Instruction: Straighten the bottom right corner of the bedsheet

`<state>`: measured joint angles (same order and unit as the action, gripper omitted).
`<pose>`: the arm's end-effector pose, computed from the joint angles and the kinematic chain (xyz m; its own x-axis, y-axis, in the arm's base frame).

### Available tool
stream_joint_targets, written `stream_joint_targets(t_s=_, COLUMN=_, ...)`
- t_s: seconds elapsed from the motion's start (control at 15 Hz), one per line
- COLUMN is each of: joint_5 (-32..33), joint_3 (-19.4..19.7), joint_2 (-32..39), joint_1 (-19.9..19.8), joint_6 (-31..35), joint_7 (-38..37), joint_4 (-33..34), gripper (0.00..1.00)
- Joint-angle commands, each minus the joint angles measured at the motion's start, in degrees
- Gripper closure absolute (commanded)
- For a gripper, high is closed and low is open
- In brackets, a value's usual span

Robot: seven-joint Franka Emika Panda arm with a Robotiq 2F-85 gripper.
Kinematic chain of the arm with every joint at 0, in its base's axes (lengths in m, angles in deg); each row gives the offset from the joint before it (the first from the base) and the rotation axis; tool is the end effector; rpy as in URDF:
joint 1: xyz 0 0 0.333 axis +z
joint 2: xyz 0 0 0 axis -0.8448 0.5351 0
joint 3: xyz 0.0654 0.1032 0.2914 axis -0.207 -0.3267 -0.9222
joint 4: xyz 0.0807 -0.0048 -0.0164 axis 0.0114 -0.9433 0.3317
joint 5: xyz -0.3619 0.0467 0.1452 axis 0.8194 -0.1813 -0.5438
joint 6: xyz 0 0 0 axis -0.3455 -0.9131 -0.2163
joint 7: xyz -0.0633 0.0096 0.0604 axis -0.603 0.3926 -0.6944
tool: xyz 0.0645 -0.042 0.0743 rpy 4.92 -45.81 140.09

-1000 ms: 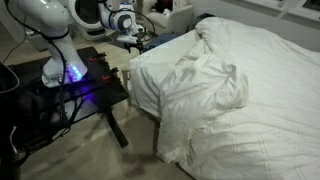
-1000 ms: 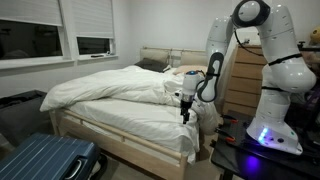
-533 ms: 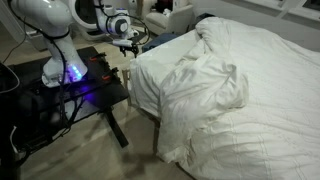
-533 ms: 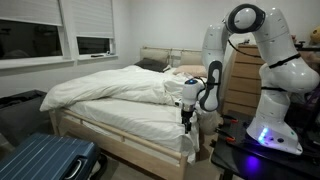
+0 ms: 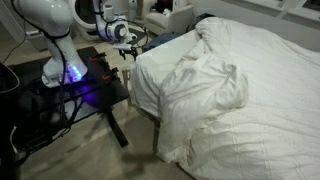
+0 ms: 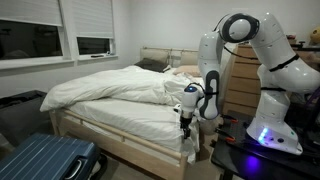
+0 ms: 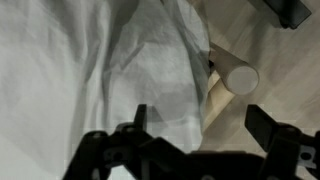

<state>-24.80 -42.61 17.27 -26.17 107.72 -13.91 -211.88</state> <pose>0.3989 0.1026 0.0377 0.7582 0.6519 -0.0098 0.6445 -0.7472 0.1623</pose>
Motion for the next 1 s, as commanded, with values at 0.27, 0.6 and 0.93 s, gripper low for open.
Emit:
stream_joint_targets(t_s=0.27, joint_5=-7.03, joint_3=4.17, joint_2=6.83, joint_1=6.97, joint_6=7.58, joint_7=1.76, joint_4=1.91, gripper=0.34)
stream_joint_targets(t_s=0.6, joint_5=-10.28, joint_3=6.36, joint_2=7.89, joint_1=9.75, joint_6=8.32, joint_7=2.28, joint_4=2.12, gripper=0.72)
stream_joint_targets(t_s=0.93, joint_5=-11.32, joint_3=7.21, joint_2=7.5, joint_1=11.28, joint_6=6.06, joint_7=2.08, joint_4=2.0, gripper=1.0)
